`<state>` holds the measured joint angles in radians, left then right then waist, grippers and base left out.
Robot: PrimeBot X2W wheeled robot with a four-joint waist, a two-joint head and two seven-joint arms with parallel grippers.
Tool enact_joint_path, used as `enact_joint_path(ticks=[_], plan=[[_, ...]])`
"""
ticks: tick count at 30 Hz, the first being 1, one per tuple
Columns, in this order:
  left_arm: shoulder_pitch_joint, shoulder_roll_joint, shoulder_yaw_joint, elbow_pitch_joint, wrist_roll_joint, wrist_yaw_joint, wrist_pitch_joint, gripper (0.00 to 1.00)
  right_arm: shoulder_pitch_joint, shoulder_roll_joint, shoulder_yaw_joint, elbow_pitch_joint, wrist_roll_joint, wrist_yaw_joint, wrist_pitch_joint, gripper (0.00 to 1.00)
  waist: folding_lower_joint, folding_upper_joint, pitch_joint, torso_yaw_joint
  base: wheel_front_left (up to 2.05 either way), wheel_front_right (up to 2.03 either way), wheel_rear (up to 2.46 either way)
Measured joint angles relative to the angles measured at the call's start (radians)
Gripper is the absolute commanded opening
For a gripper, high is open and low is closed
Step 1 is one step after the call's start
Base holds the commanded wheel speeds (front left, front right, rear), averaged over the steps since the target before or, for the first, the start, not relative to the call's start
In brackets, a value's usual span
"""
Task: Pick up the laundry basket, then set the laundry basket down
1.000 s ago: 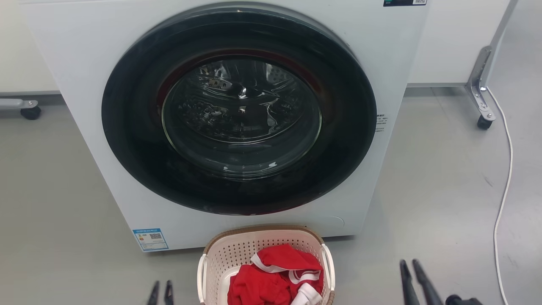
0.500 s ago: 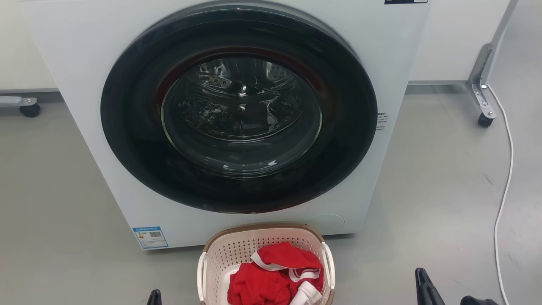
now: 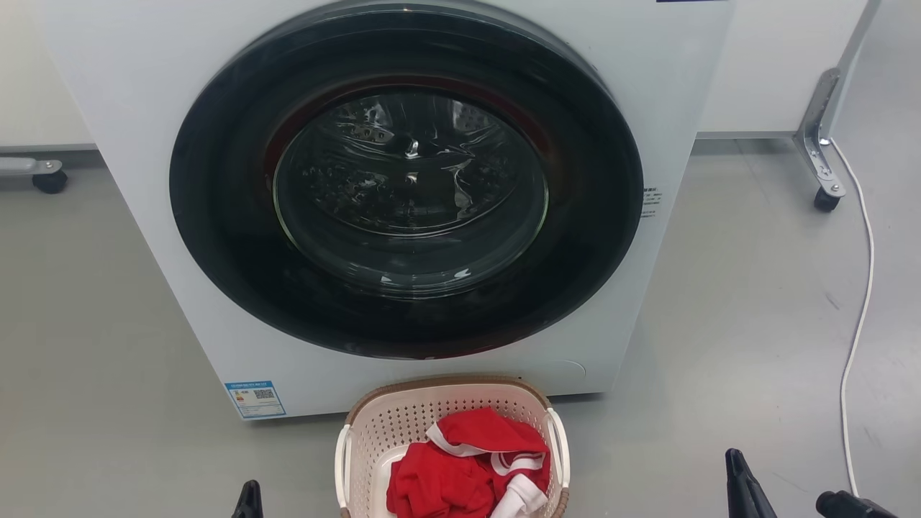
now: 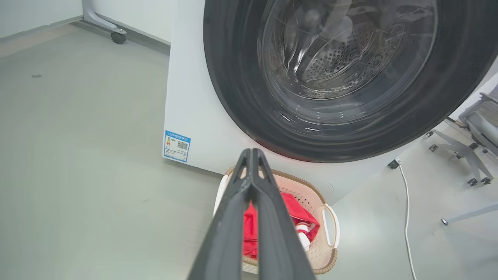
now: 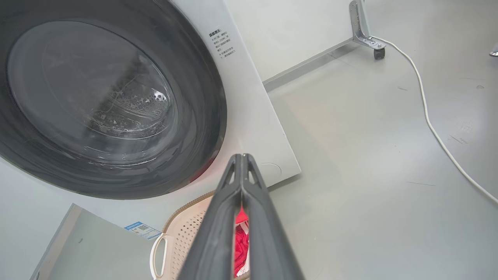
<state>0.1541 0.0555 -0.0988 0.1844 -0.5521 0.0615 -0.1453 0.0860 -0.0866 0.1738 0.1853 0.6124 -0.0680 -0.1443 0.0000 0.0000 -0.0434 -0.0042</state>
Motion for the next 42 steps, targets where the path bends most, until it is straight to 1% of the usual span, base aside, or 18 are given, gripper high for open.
enact_joint_path(ticks=[4, 42], plan=[[-0.011, 0.000, 0.008, 0.003, -0.037, -0.005, 0.011, 0.00, -0.007, 0.002, -0.013, 0.007, 0.043, 0.008, 0.012, 0.00, 0.0000, 0.0000, 0.002, 0.000, 0.00, 0.00, 0.00], [-0.132, -0.006, 0.110, 0.063, -0.594, -0.107, 0.153, 0.00, -0.100, 0.025, -0.177, 0.064, 0.566, 0.108, 0.149, 0.00, 0.0001, 0.0000, 0.026, 0.002, 0.00, 0.00, 0.00]])
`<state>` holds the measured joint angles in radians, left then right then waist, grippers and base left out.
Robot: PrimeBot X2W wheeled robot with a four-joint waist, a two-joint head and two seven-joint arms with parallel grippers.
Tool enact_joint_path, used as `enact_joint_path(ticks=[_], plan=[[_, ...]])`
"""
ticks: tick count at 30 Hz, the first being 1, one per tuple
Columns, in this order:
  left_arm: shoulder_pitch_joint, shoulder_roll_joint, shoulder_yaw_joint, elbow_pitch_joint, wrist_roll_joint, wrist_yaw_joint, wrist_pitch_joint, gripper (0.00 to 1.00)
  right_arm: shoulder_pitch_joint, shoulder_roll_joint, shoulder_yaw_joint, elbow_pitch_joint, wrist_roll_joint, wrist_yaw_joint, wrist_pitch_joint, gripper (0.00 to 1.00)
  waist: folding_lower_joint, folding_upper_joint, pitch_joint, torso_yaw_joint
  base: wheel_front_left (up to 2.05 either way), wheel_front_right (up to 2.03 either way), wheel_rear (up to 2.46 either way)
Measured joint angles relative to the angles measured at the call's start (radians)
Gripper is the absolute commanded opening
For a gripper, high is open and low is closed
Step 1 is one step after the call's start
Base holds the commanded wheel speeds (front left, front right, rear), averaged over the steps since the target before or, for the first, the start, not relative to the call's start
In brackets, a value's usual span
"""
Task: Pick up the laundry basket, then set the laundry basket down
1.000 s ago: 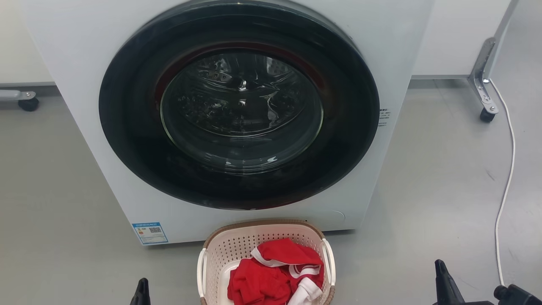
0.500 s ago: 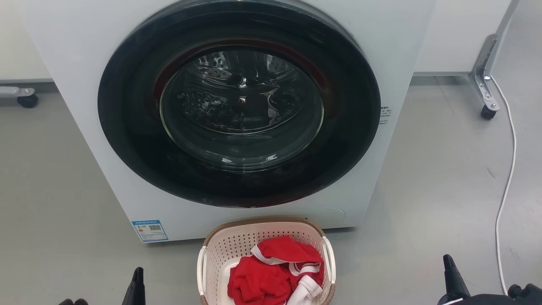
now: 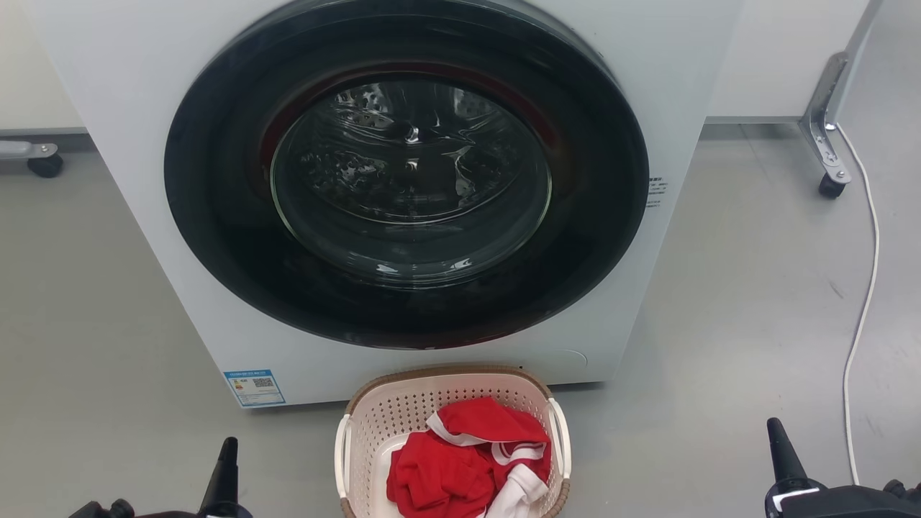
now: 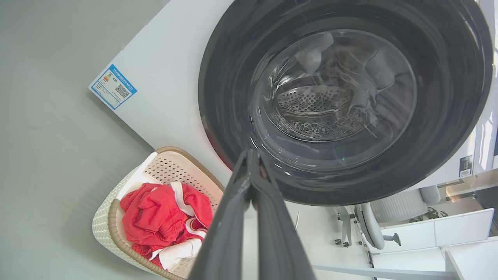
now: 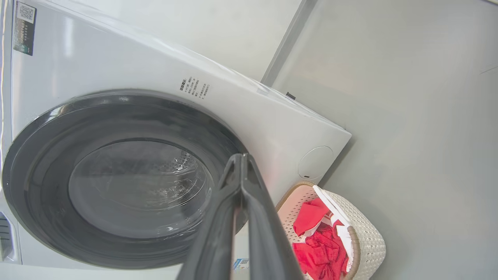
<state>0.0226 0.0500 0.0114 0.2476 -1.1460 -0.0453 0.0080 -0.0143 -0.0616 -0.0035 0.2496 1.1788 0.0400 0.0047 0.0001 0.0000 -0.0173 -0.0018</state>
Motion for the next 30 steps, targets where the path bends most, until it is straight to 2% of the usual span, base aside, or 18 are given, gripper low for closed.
enact_joint_path(ticks=[30], plan=[[-0.096, -0.007, 0.078, 0.048, -0.437, -0.072, 0.102, 0.00, -0.067, 0.016, -0.127, 0.049, 0.413, 0.076, 0.104, 0.00, 0.0000, 0.0000, 0.019, 0.002, 0.00, 0.00, 0.00]])
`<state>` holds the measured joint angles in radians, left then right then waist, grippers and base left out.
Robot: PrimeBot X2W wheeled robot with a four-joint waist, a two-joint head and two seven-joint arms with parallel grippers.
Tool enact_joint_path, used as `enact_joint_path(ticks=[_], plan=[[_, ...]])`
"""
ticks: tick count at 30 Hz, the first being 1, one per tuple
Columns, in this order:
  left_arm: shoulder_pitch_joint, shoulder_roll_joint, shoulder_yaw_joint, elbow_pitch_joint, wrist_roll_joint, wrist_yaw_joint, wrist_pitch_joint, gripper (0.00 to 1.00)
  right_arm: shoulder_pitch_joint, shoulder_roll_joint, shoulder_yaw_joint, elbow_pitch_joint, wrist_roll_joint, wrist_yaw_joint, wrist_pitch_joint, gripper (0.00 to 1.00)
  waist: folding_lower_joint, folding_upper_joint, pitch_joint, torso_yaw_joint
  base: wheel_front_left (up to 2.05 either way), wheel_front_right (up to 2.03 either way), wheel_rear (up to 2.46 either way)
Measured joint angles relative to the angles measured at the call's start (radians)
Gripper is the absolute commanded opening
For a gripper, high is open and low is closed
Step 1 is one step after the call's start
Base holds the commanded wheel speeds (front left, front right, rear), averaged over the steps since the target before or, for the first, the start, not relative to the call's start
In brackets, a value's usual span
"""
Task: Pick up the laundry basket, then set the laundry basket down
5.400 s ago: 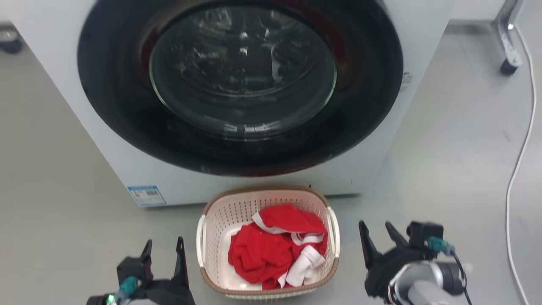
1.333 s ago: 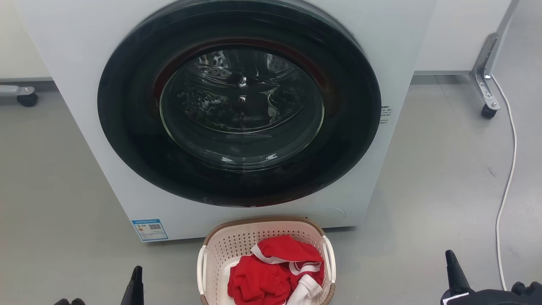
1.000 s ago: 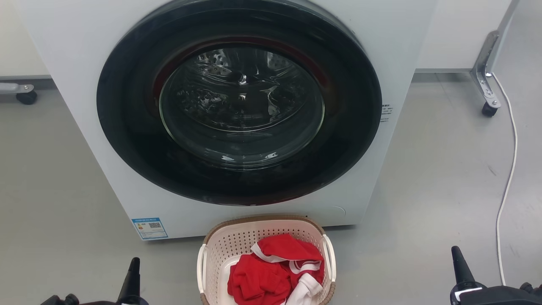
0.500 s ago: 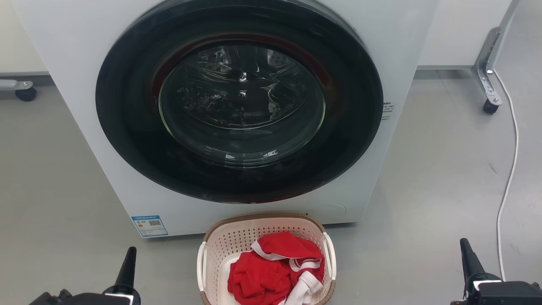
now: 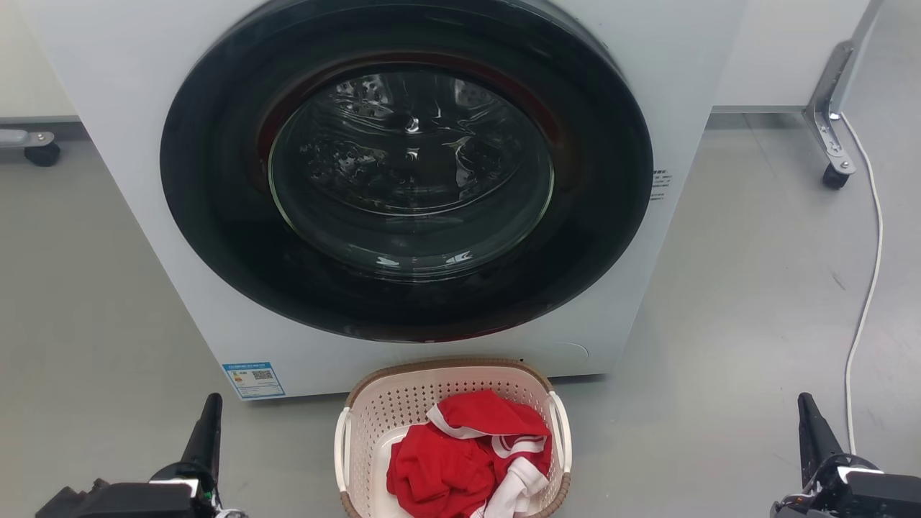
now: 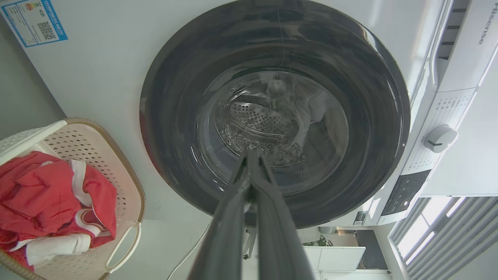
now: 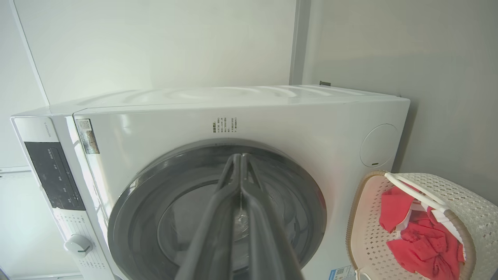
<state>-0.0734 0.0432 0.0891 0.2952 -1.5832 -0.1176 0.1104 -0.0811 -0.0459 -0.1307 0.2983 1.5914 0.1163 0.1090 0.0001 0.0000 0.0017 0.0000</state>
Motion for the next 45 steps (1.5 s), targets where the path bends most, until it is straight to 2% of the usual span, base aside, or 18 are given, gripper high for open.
enact_joint_path(ticks=[45], plan=[[-0.006, -0.001, 0.002, 0.001, -0.017, -0.006, 0.002, 0.00, -0.010, 0.001, -0.002, 0.001, 0.006, 0.004, 0.004, 0.00, 0.0000, 0.0000, 0.000, 0.000, 0.00, 0.00, 0.00]])
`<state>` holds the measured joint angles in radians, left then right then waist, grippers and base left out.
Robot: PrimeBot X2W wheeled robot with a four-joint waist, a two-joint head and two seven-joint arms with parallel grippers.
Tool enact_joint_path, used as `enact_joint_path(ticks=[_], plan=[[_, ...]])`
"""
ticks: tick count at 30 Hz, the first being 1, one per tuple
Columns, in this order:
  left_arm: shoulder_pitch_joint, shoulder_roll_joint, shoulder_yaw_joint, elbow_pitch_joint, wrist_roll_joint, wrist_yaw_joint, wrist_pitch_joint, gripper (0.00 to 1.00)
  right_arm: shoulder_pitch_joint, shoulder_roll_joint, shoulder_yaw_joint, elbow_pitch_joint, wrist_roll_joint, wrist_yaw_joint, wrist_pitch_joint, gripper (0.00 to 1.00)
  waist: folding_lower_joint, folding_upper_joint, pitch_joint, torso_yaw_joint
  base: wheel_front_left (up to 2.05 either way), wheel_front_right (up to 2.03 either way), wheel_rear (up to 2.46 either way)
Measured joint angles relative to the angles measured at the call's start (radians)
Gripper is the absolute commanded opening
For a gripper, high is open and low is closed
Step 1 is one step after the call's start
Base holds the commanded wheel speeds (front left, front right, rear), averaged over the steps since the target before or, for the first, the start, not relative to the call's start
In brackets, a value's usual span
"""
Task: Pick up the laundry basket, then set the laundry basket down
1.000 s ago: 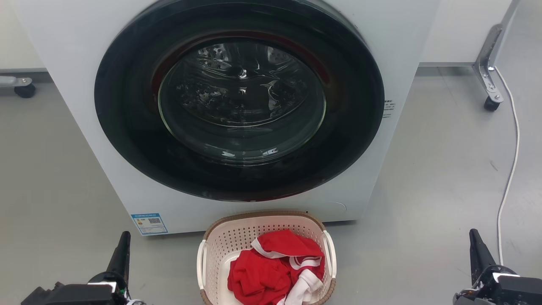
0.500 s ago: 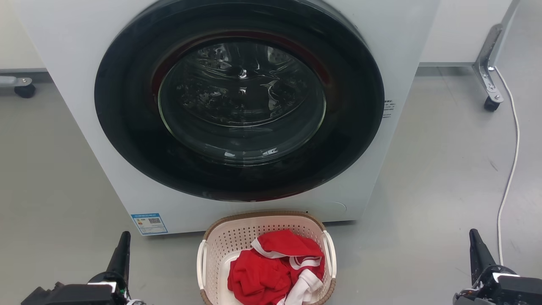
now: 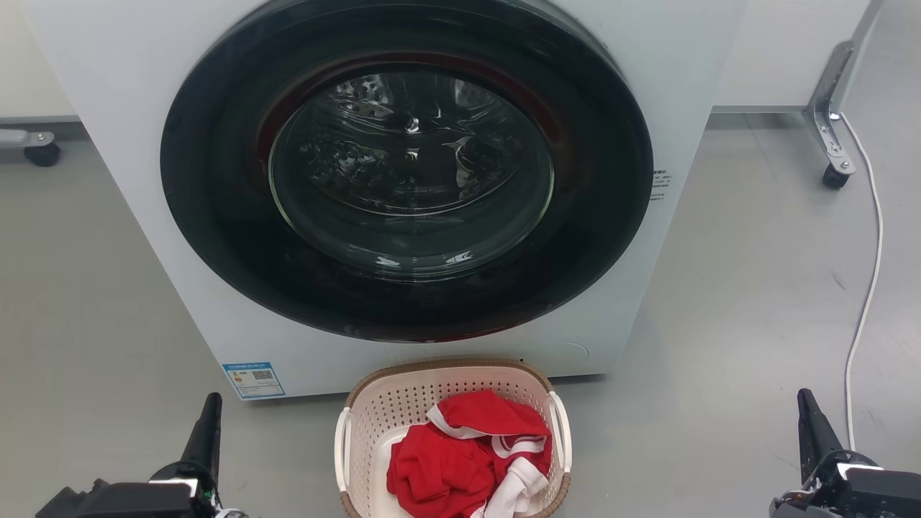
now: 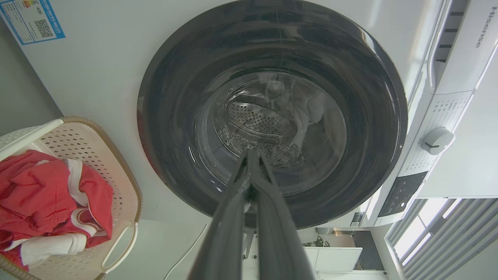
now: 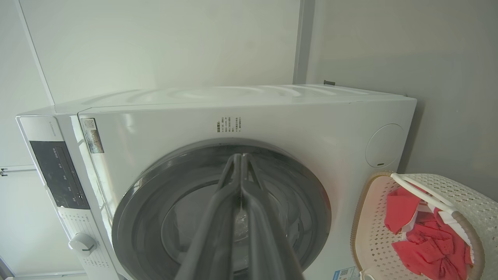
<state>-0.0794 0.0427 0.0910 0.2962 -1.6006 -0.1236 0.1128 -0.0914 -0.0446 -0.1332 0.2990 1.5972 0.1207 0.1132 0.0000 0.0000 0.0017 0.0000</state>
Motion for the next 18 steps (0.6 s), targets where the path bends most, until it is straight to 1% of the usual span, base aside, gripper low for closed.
enact_joint_path(ticks=[18], plan=[[0.000, 0.000, 0.000, 0.000, 0.000, 0.000, 0.000, 0.00, 0.000, 0.000, 0.000, 0.000, 0.000, 0.002, 0.000, 0.00, 0.0000, 0.0000, 0.000, 0.000, 0.00, 0.00, 0.00]])
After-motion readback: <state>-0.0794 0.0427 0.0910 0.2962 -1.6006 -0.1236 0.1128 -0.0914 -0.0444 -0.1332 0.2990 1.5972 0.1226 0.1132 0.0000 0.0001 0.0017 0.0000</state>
